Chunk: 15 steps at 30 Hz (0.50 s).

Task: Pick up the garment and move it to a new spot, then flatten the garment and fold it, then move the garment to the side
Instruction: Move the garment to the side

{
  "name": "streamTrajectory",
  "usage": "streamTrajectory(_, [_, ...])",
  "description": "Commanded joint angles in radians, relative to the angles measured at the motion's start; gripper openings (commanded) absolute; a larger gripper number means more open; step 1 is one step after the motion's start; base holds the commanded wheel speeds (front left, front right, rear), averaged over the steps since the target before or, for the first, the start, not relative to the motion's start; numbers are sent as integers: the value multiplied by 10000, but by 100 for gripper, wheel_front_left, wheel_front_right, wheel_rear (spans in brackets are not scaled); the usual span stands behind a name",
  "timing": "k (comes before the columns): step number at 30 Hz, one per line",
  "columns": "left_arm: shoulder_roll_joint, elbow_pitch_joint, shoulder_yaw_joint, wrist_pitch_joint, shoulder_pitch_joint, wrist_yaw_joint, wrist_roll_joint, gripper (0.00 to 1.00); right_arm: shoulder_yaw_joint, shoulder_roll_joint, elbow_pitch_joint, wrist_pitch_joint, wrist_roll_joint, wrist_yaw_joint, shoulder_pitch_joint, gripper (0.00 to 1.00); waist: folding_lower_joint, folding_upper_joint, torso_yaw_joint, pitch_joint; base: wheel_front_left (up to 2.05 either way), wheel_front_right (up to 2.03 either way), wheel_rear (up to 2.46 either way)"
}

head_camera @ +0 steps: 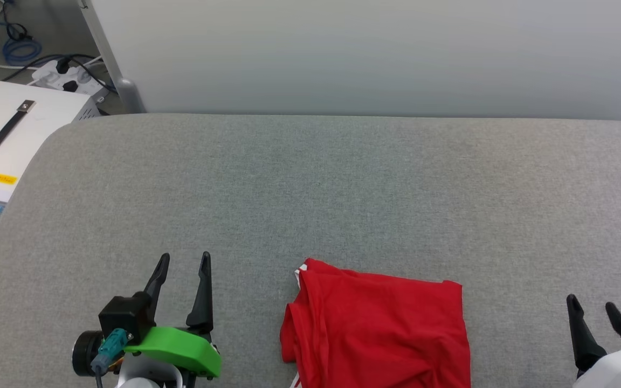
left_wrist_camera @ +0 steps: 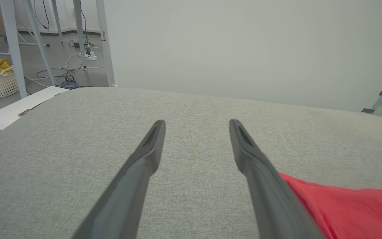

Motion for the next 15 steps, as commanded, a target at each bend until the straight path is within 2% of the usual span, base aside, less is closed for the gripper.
streamTrajectory(1, [41,-65,69,-57,-205,88,80,100,-40,-40,263,394,519,-6,-116,100,0,0,123,204,0,0,0])
streamTrajectory(4, [-10,-90,126,-57,-276,102,88,100,239,-201,719,1414,1425,-6,-204,100,0,0,213,394,0,0,0])
streamTrajectory(9, [-96,-129,166,-57,-434,51,140,100,1292,-510,993,3100,3080,-6,-254,100,0,0,383,693,0,0,0])
streamTrajectory(15, [-183,-187,184,-57,-698,-36,224,100,2240,-695,1259,4035,4269,-6,-612,100,0,0,554,1161,0,0,0])
